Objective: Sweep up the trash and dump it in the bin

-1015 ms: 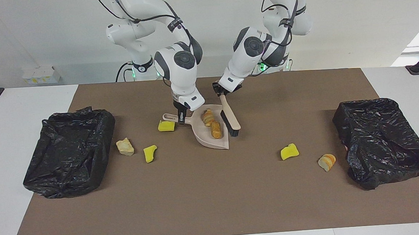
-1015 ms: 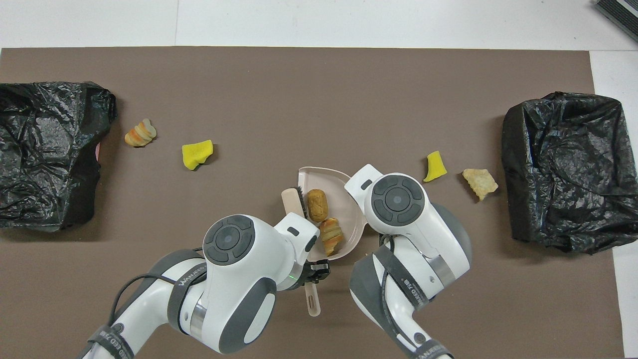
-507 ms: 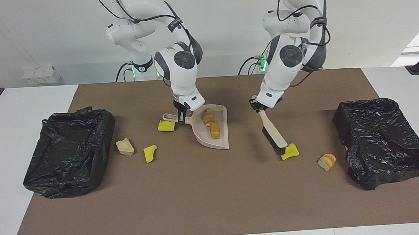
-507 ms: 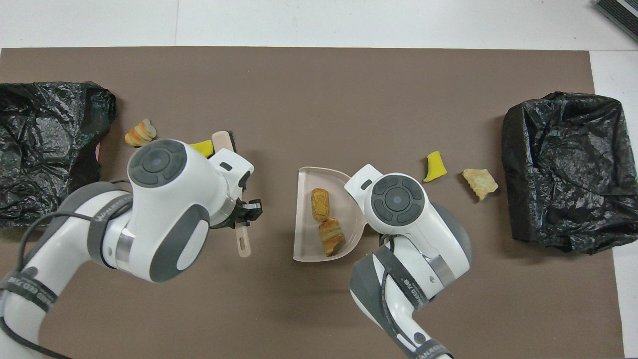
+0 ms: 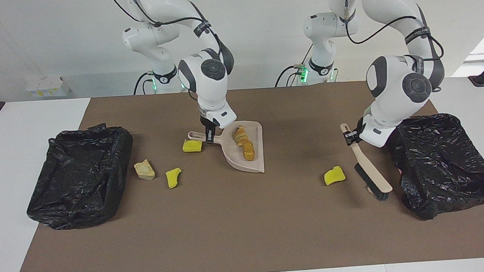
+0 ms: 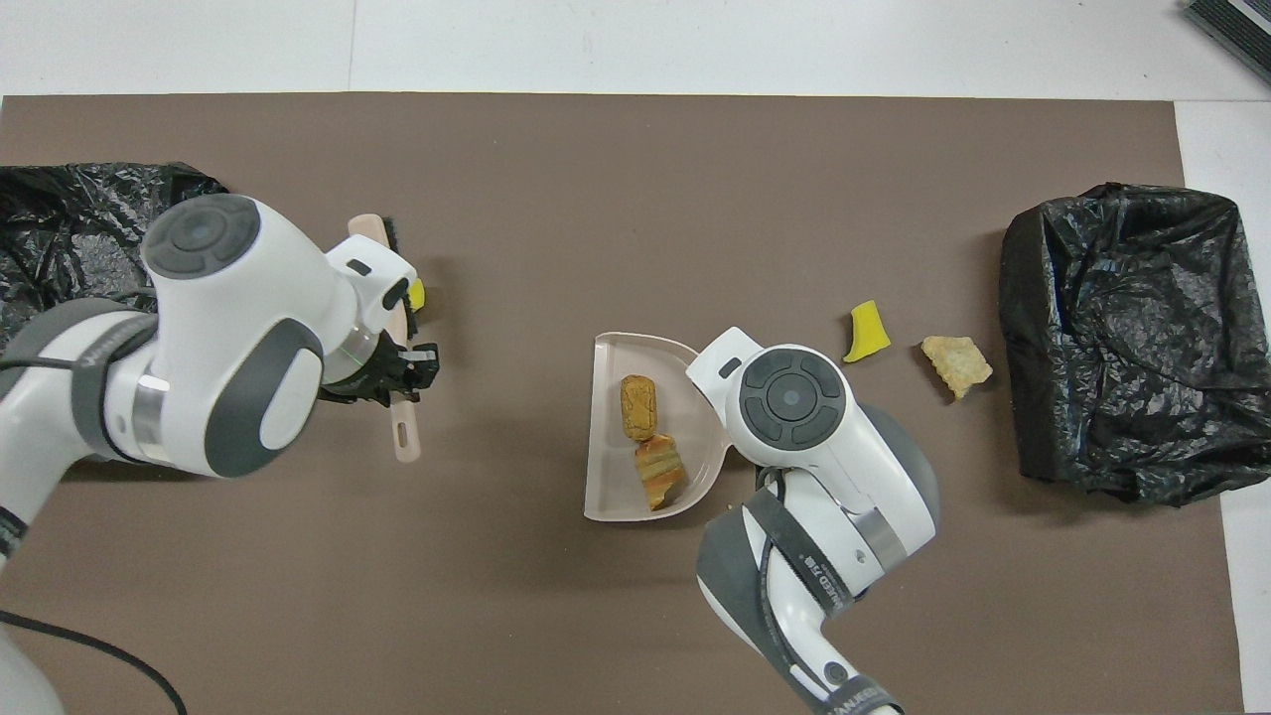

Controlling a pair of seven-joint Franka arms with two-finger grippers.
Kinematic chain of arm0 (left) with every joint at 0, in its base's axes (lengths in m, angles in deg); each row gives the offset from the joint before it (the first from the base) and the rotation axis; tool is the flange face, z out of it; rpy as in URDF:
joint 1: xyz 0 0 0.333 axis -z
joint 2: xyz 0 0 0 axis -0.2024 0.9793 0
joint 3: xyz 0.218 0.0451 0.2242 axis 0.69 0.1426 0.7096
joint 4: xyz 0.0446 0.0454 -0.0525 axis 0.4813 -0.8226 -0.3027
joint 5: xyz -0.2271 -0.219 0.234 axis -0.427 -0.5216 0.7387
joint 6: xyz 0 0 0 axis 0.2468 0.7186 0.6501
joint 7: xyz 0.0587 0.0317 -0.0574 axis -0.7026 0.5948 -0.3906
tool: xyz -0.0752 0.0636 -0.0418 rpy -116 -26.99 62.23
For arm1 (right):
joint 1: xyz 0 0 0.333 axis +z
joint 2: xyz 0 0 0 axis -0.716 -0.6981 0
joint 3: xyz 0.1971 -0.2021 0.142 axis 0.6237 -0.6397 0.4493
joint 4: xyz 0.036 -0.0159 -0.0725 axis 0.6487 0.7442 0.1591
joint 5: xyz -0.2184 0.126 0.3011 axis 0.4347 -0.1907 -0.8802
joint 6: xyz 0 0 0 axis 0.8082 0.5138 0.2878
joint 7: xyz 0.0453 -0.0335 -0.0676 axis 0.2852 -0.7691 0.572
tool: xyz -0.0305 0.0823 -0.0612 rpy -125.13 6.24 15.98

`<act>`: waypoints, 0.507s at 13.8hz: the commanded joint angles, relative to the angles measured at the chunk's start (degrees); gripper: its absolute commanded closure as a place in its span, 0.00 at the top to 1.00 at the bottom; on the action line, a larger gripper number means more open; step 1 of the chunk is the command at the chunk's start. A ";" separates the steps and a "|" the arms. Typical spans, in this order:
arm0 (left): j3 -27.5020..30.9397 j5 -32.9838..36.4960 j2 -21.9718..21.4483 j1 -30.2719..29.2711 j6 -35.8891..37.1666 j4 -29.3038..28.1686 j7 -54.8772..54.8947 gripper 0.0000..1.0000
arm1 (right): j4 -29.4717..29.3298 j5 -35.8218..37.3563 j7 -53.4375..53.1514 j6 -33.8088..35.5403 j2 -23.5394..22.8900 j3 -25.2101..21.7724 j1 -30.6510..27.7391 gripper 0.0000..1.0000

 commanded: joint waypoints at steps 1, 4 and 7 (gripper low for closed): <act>-0.77 3.59 4.12 -4.59 2.76 5.23 5.09 0.00 | 0.26 0.65 -0.90 -0.77 -0.18 0.32 -0.12 0.00; -0.77 4.74 5.09 -7.25 2.58 4.97 7.93 0.00 | 0.26 0.65 -1.34 -0.68 -0.18 0.32 -0.12 0.00; -0.86 4.57 5.35 -7.43 3.02 3.57 8.89 0.00 | 0.26 0.65 -1.34 -0.59 -0.18 0.32 -0.03 0.00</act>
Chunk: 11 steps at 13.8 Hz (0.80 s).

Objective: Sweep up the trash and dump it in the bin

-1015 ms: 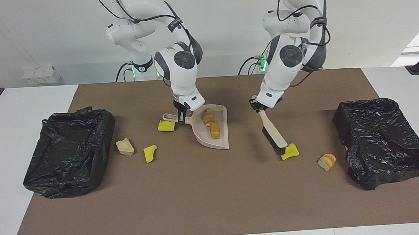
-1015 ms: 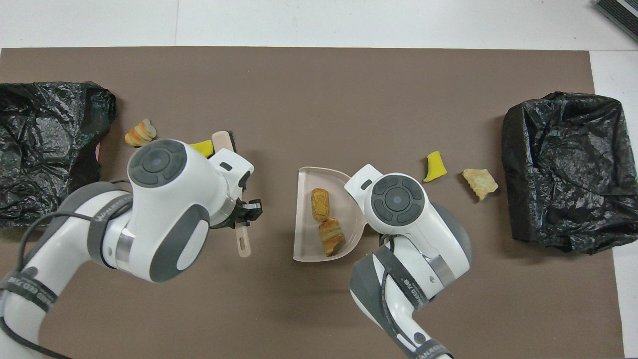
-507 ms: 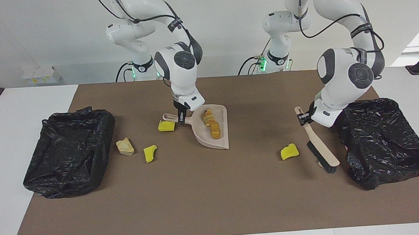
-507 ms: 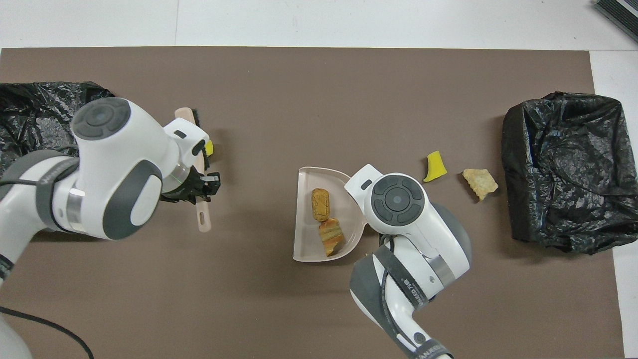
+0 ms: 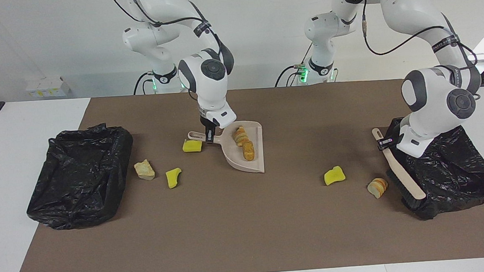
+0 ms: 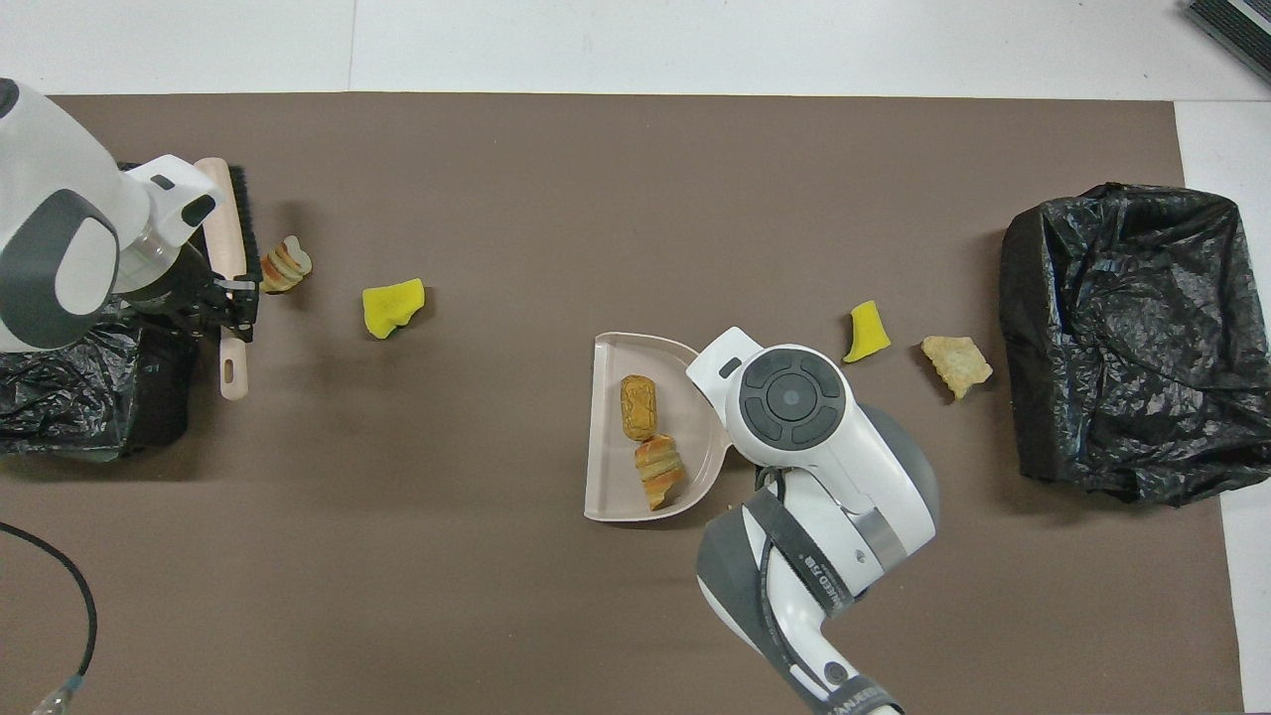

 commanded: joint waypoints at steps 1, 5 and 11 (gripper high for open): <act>-0.62 1.42 1.22 0.11 2.38 0.29 1.33 0.00 | 0.26 0.65 -1.19 -0.51 -0.18 0.33 -0.03 0.00; -1.32 1.25 2.02 2.47 6.15 -1.30 1.60 0.00 | 0.26 0.65 -1.19 -0.51 -0.18 0.33 -0.03 0.00; -1.32 -7.35 -0.18 13.02 6.09 -5.60 -1.64 0.00 | 0.26 0.65 -1.19 -0.51 -0.18 0.41 -0.03 0.00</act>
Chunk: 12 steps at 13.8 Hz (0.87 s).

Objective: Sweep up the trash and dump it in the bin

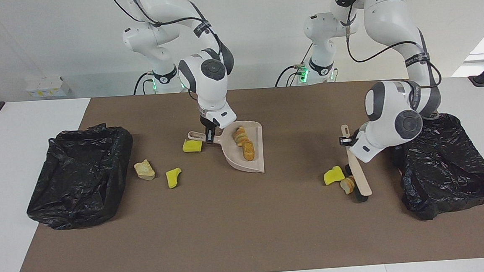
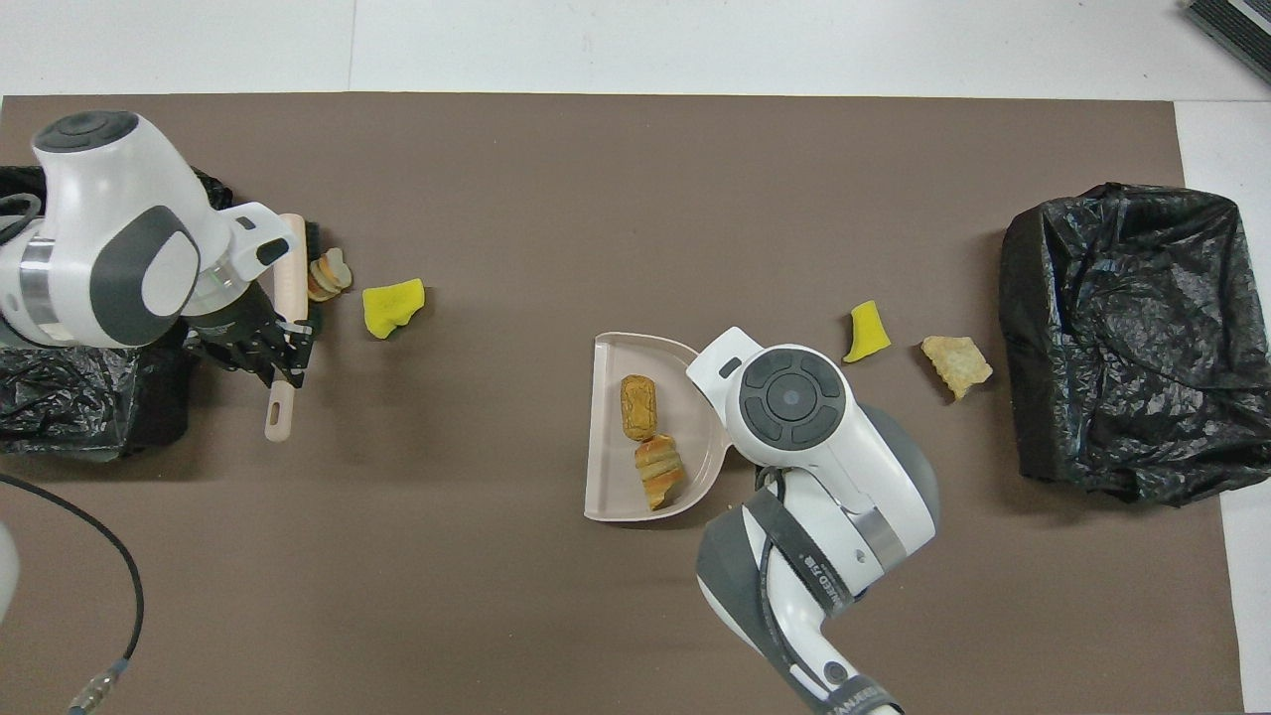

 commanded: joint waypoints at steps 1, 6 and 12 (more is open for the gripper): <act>0.69 -4.05 -2.33 4.72 -0.17 -3.90 -3.74 0.00 | 0.26 0.65 -1.19 -0.51 -0.17 0.33 -0.03 0.00; 0.69 -9.68 -6.01 15.26 -6.21 -10.65 -11.39 0.00 | 0.26 0.65 -2.33 -0.51 -0.09 0.41 -0.03 0.00; 0.69 -17.41 -6.02 27.59 -15.03 -13.22 -21.60 0.00 | 0.26 0.65 -2.94 -0.51 -0.09 0.33 0.85 0.00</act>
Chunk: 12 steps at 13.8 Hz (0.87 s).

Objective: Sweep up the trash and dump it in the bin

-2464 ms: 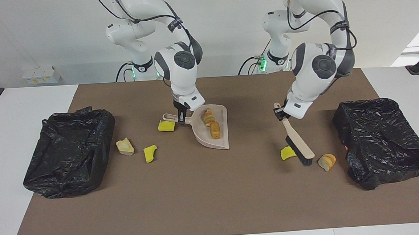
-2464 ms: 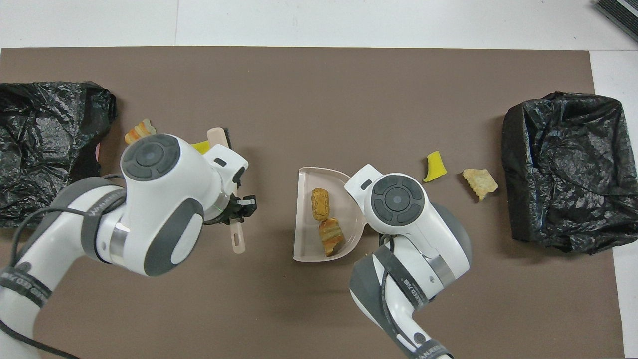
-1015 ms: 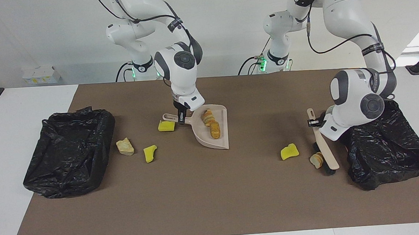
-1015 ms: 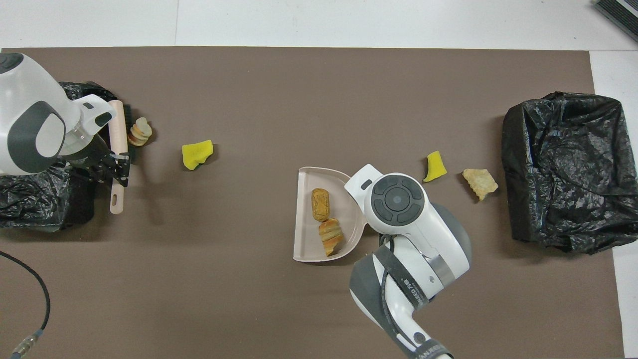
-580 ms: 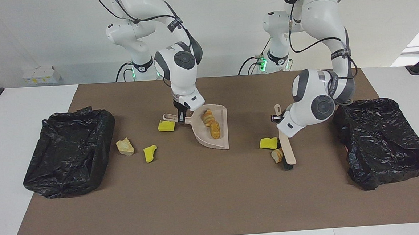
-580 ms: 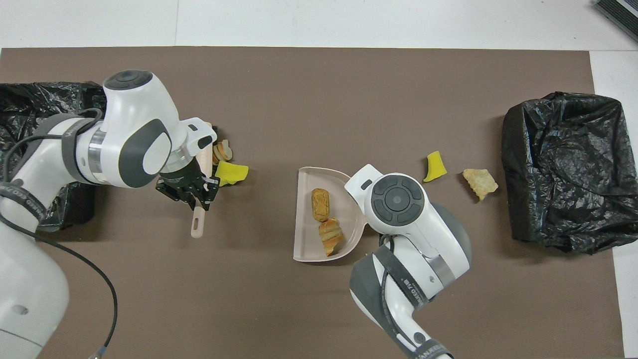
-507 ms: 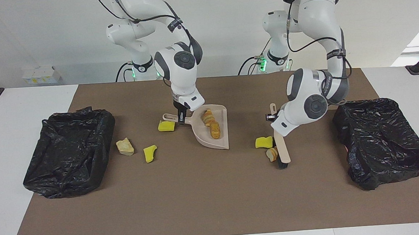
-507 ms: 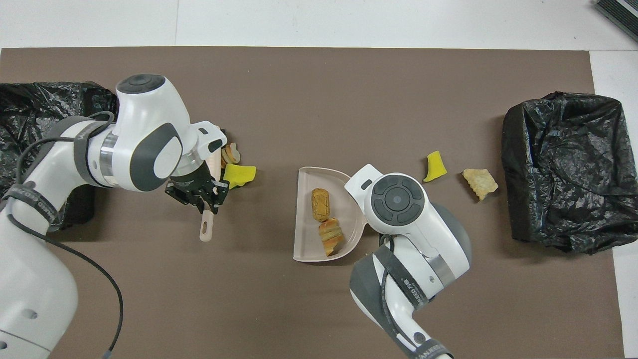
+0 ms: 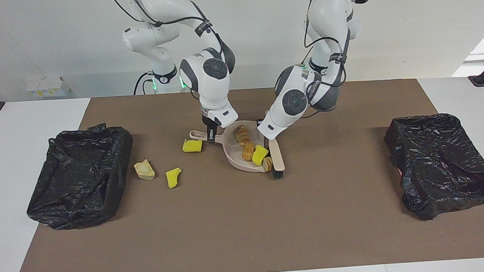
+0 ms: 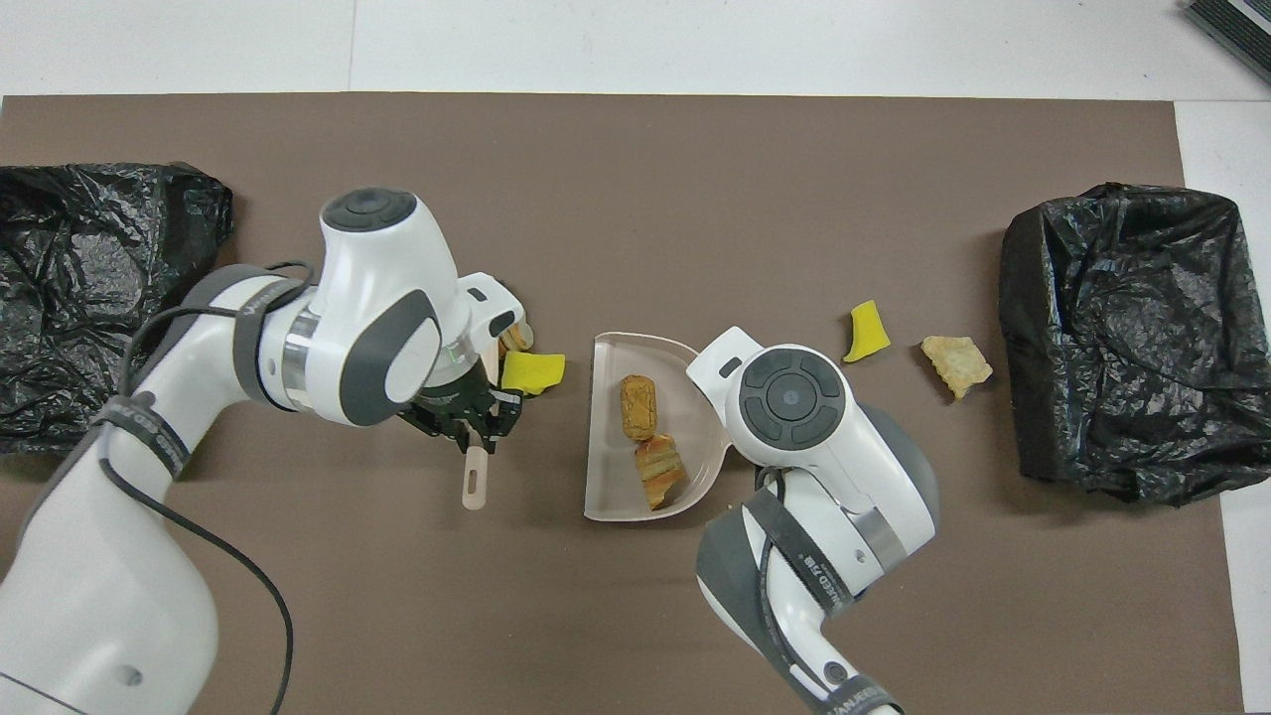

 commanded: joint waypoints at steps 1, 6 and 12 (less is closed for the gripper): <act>1.01 -3.95 -1.35 3.35 -1.24 -1.47 -1.38 0.00 | 0.24 0.65 -1.57 -0.51 -0.08 0.34 0.12 0.00; 0.48 -5.36 -3.80 3.53 3.51 1.52 -1.47 0.00 | 0.24 0.65 -1.92 -0.51 -0.08 0.34 0.12 0.00; 1.27 -5.28 -9.78 1.51 9.04 0.56 -3.92 0.00 | 0.06 0.82 -1.83 -0.07 0.09 0.25 0.12 0.00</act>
